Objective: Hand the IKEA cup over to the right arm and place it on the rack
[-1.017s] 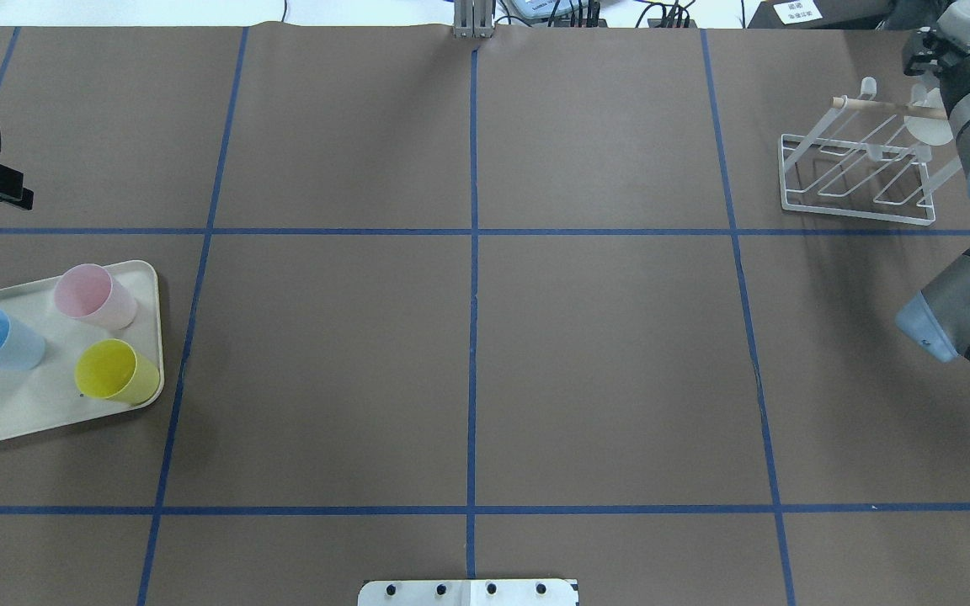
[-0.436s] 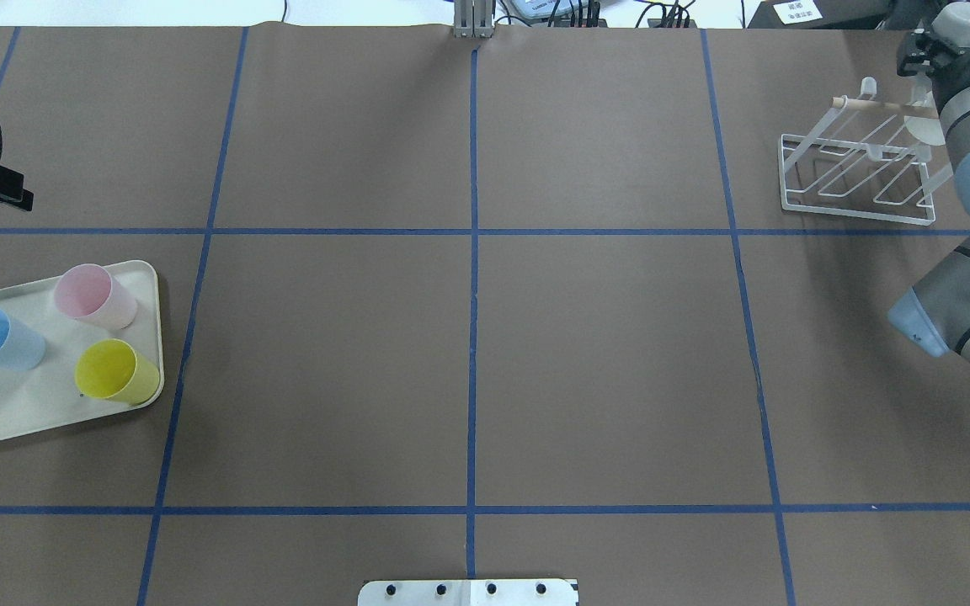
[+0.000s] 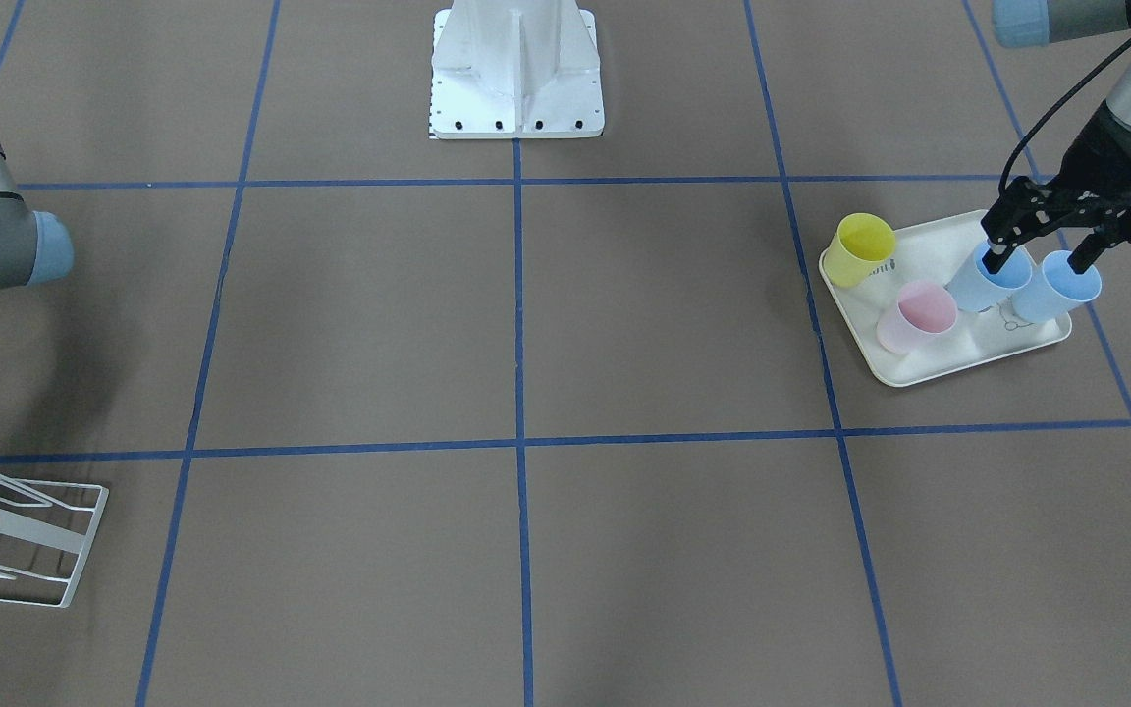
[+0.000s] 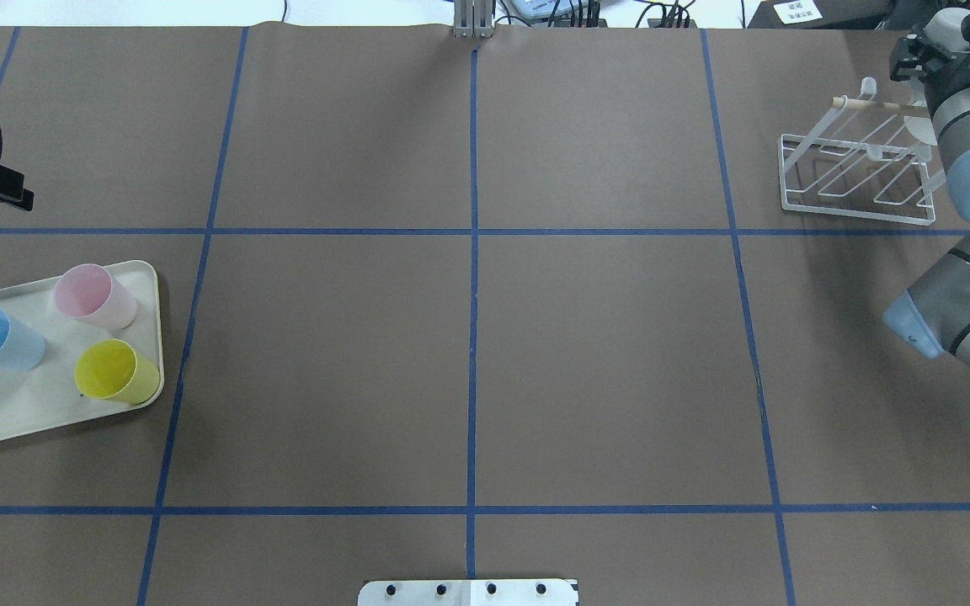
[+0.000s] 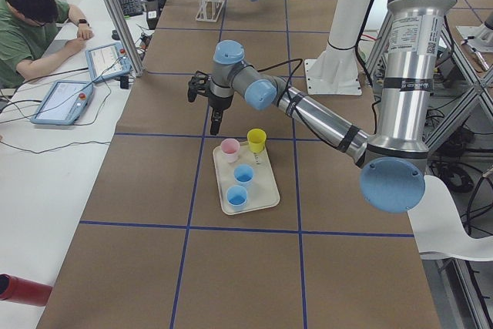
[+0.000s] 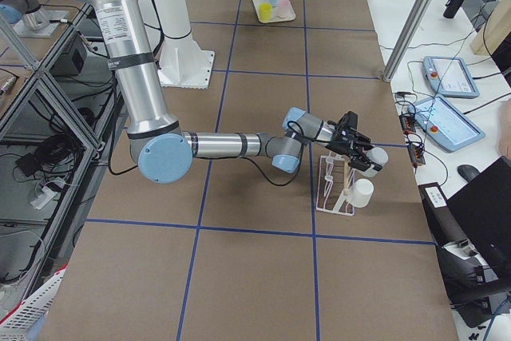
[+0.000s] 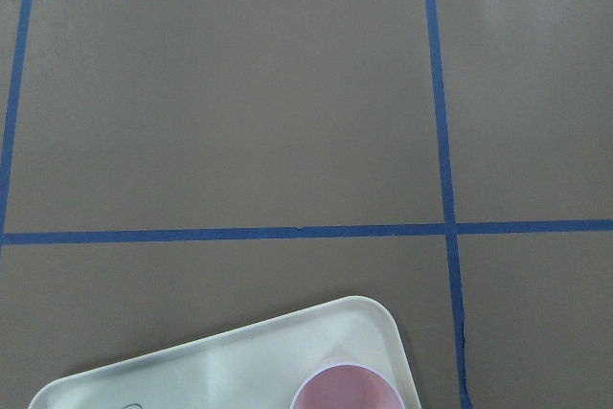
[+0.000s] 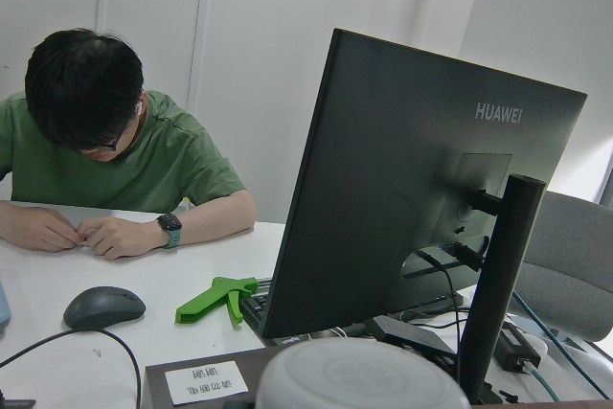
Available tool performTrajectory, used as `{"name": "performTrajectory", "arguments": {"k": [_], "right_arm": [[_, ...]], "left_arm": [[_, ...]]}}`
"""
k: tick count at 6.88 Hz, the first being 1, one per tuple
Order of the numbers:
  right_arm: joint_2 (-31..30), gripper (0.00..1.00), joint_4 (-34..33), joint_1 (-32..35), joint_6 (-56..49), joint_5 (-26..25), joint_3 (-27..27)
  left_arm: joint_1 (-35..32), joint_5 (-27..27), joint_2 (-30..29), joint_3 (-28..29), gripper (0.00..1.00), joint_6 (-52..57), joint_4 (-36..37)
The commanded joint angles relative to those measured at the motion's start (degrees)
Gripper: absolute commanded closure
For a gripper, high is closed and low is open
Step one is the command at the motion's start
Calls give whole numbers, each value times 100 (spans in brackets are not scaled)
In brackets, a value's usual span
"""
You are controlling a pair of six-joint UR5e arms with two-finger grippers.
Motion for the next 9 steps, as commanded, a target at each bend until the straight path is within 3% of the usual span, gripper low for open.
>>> {"name": "performTrajectory", "arguments": {"k": [1, 6, 9], "right_arm": [[-14, 100, 22, -48, 9, -16, 3], [-84, 100, 181, -303, 53, -472, -6], [-198, 100, 189, -312, 88, -482, -6]], "left_arm": [[0, 0, -1, 25, 0, 15, -1], [0, 0, 7, 42, 0, 15, -9], [0, -9, 7, 8, 0, -11, -1]]}}
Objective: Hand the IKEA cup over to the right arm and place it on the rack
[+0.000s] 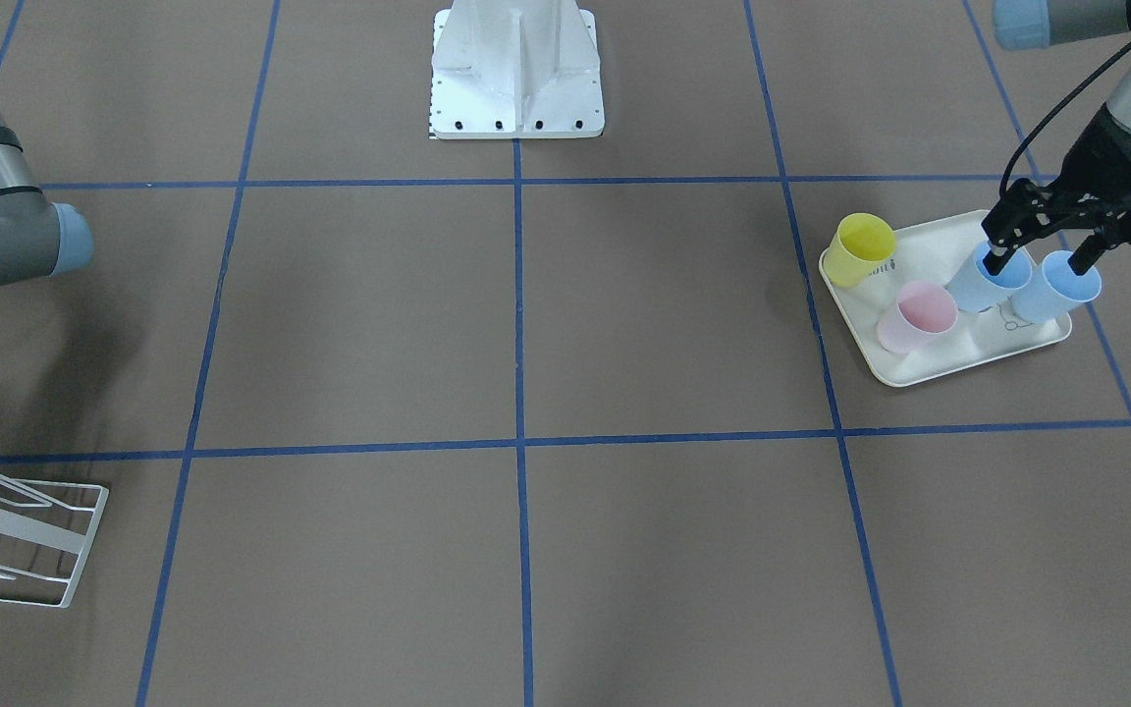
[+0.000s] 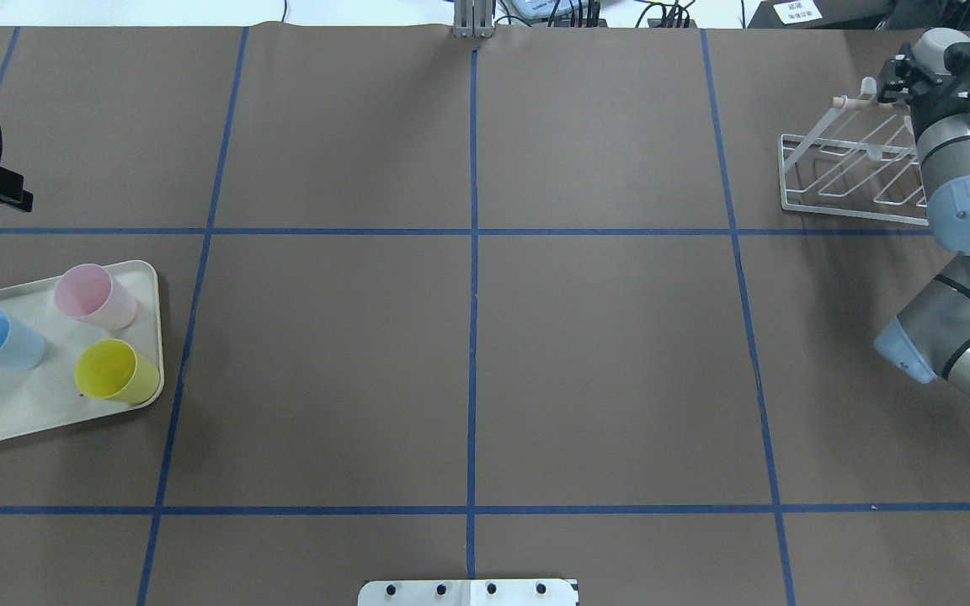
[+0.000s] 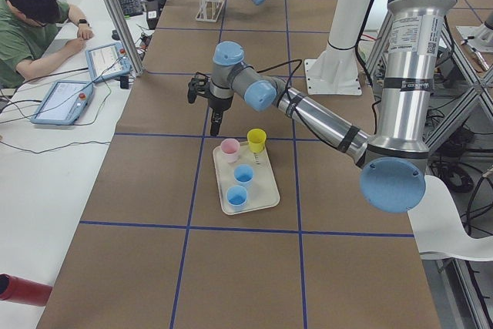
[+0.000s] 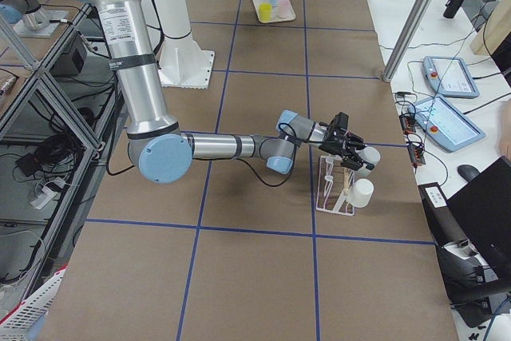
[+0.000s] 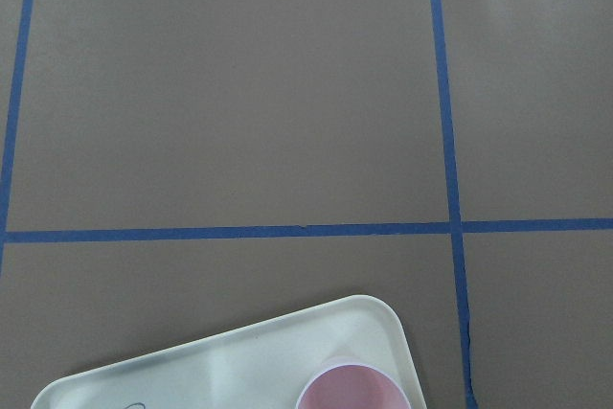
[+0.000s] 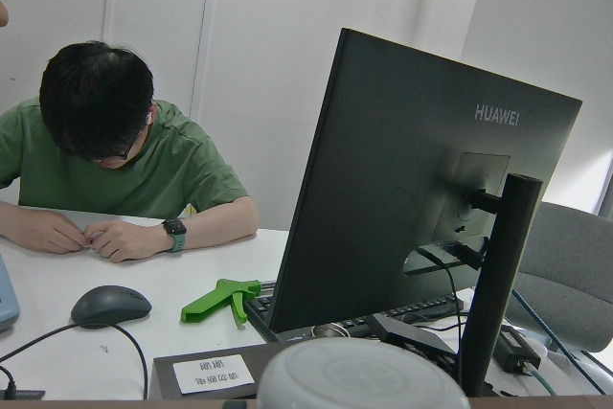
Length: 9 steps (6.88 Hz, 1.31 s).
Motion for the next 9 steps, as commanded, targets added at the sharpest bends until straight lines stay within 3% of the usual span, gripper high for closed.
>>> {"name": "performTrajectory", "arguments": {"k": [1, 6, 7, 8, 9], "right_arm": [[-67, 100, 4, -5, 17, -11, 0], [-103, 100, -14, 12, 44, -20, 0], [-94, 78, -22, 12, 44, -20, 0], [-85, 20, -22, 21, 44, -20, 0], [-76, 2, -14, 21, 52, -28, 0]], "left_arm": [[-9, -1, 0, -34, 0, -51, -6], [0, -10, -17, -42, 0, -77, 3], [0, -10, -18, -34, 0, -77, 3], [0, -10, -18, -25, 0, -69, 3], [0, -1, -9, -16, 0, -60, -6]]}}
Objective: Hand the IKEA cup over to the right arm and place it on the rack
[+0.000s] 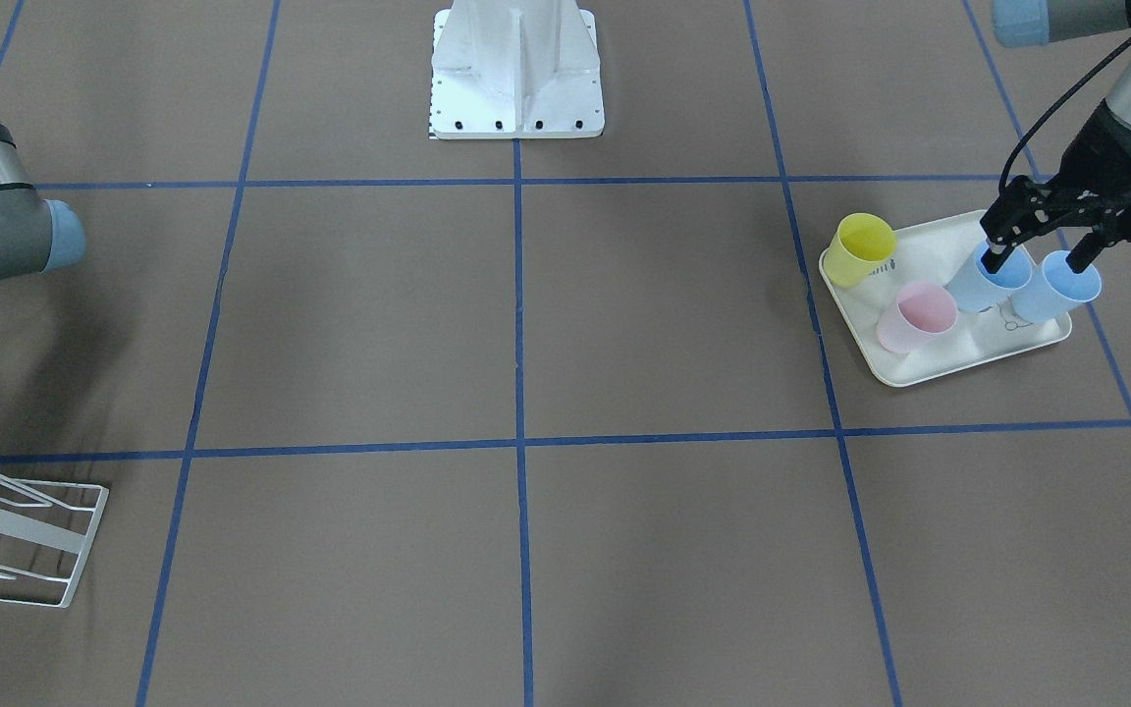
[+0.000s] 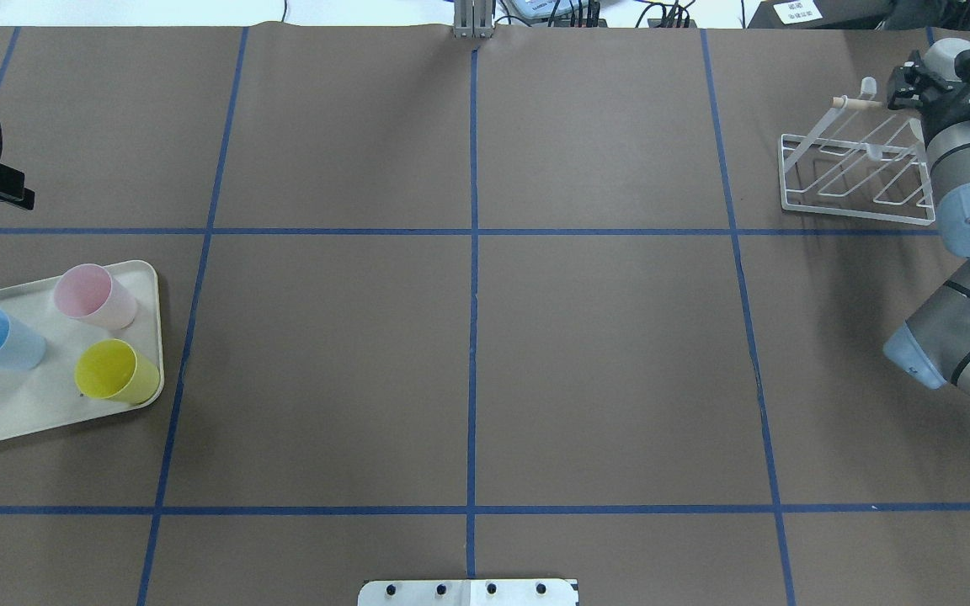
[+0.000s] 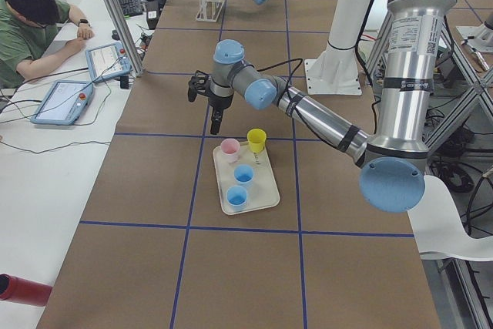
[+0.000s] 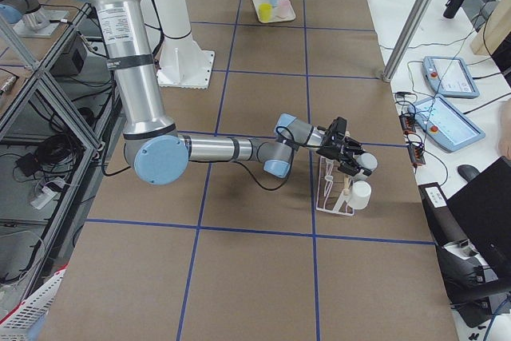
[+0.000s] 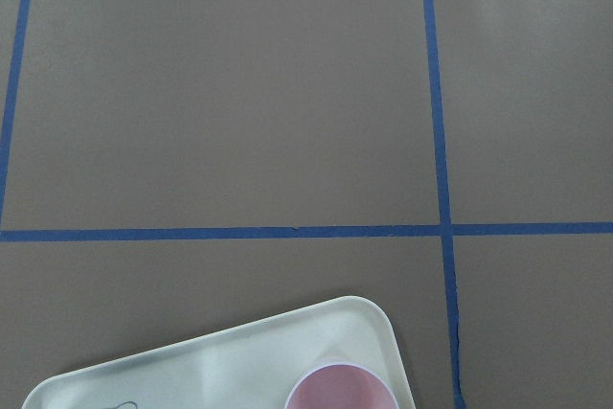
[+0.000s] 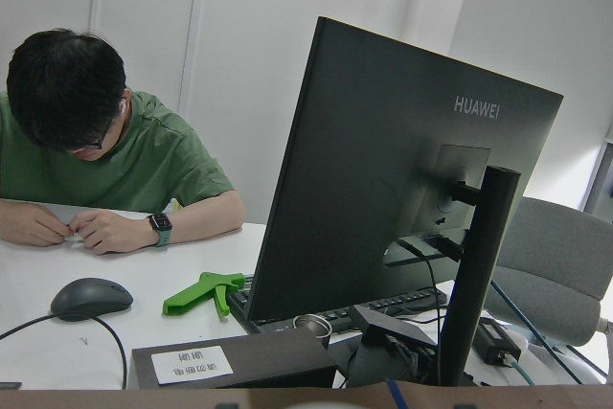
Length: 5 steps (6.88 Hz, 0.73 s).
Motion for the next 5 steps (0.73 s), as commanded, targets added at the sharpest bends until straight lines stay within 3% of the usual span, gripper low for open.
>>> {"name": "performTrajectory", "arguments": {"k": [1, 3, 5], "right_arm": [[10, 1, 6, 3, 15, -7, 0], [18, 1, 15, 55, 15, 2, 35], [53, 1, -37, 248, -81, 116, 568]], "left_arm": [[0, 7, -2, 10, 0, 9, 2], [9, -2, -2, 10, 0, 26, 2], [0, -2, -2, 10, 0, 70, 2]]}}
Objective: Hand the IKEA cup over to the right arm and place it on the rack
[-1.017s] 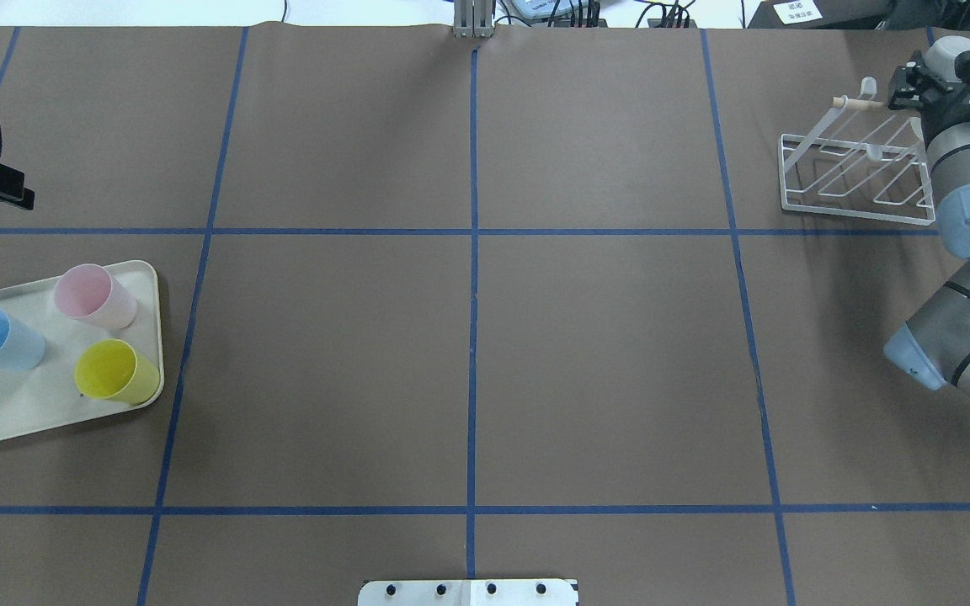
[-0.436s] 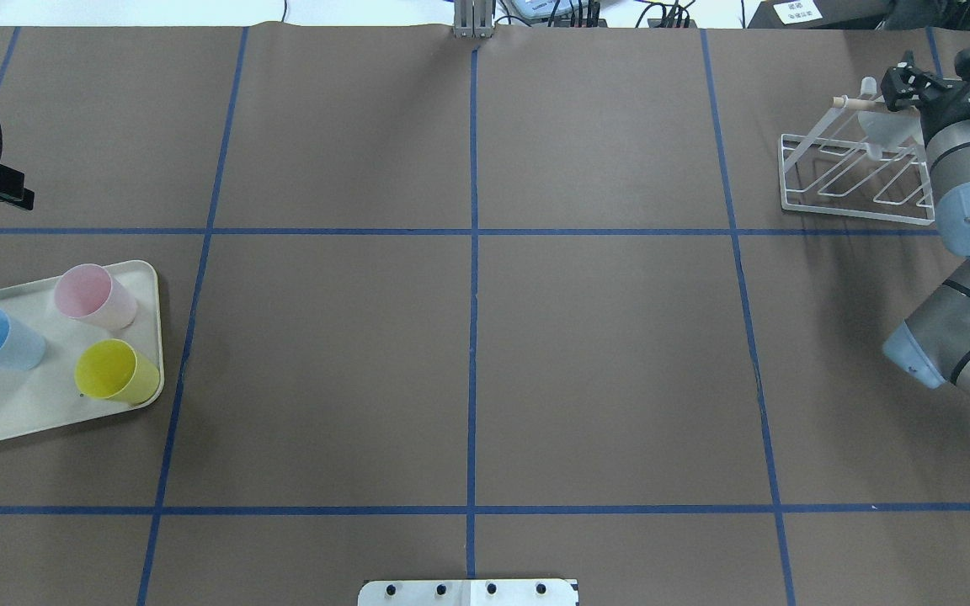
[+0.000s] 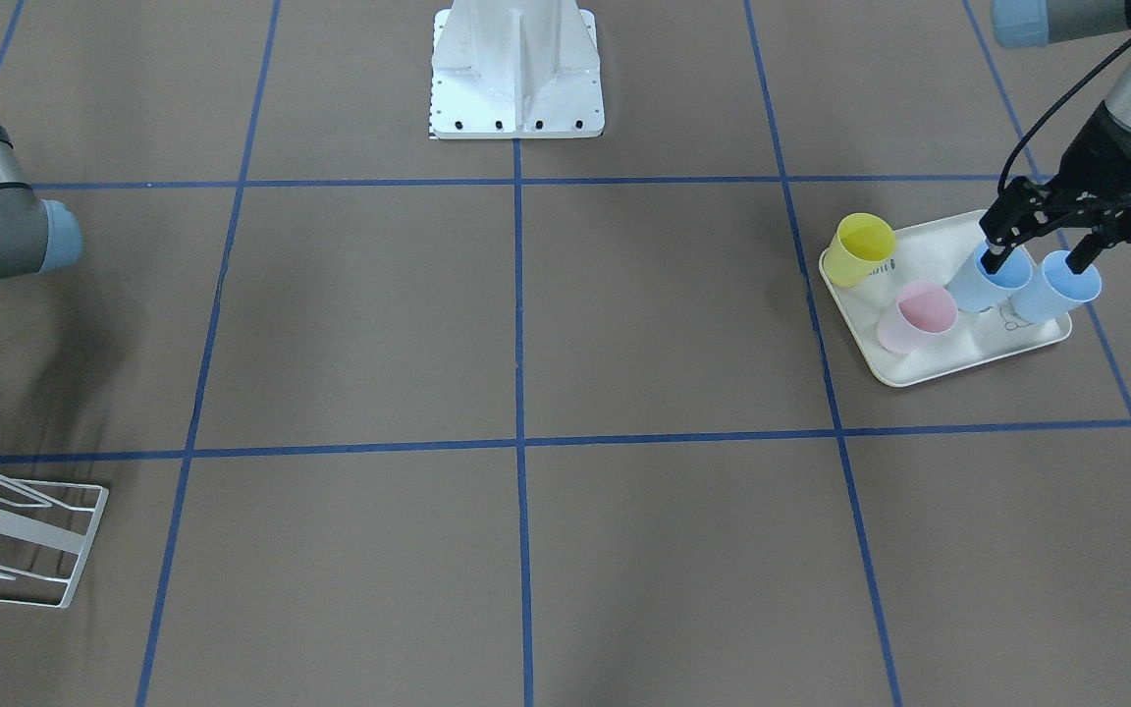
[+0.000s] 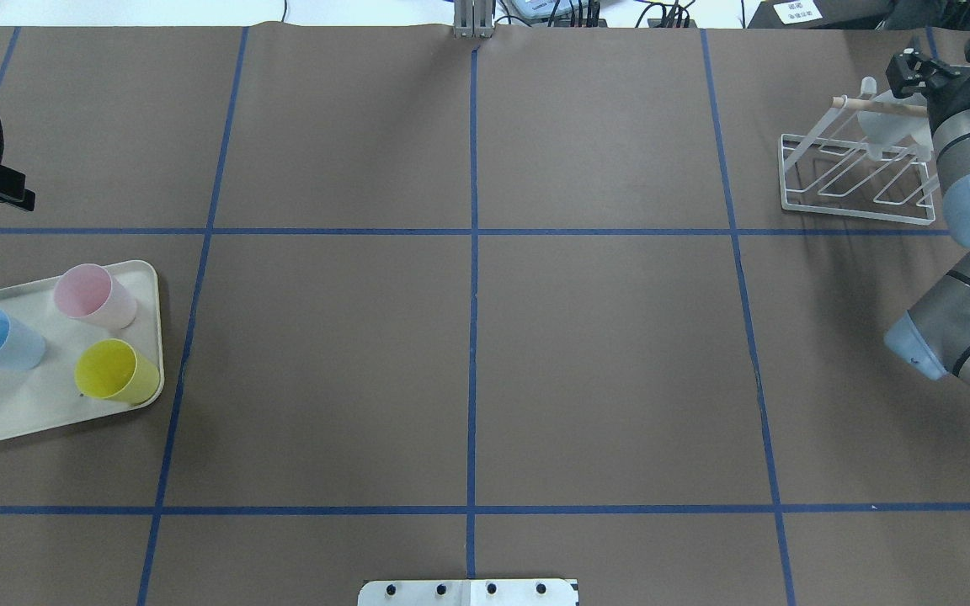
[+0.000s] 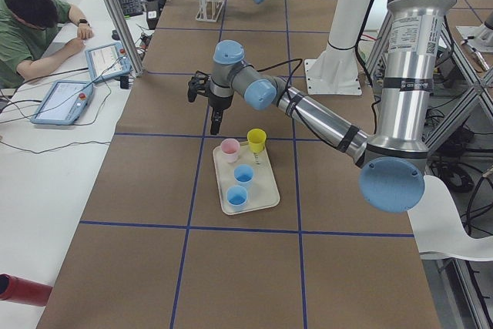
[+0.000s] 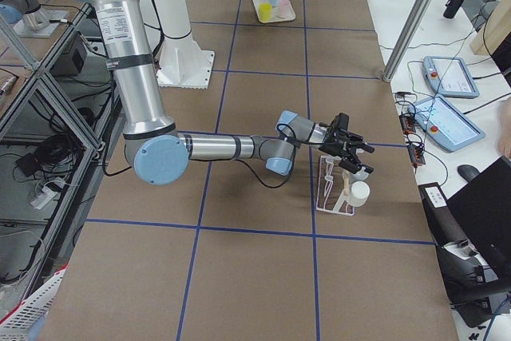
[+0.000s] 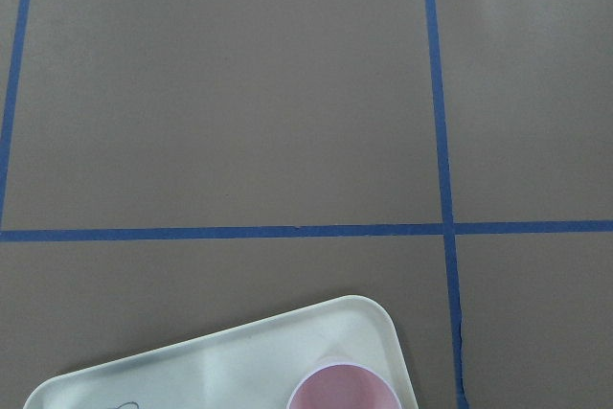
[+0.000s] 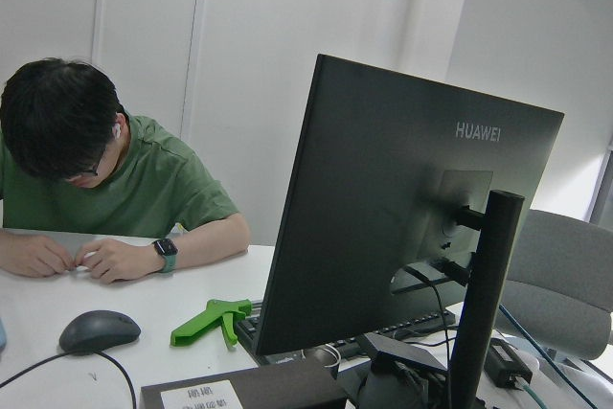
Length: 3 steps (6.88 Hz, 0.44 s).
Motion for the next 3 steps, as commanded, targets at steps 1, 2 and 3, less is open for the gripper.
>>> {"name": "performTrajectory", "arguments": {"k": [1, 2, 3], "right_arm": [[27, 1, -155, 267, -83, 317, 506], [36, 1, -670, 390, -101, 571, 1021], [36, 1, -1476, 400, -101, 617, 1723]], "left_arm": [[-7, 0, 8, 0, 0, 27, 0], [-24, 0, 8, 0, 0, 97, 9], [-77, 0, 17, 17, 0, 324, 87]]}}
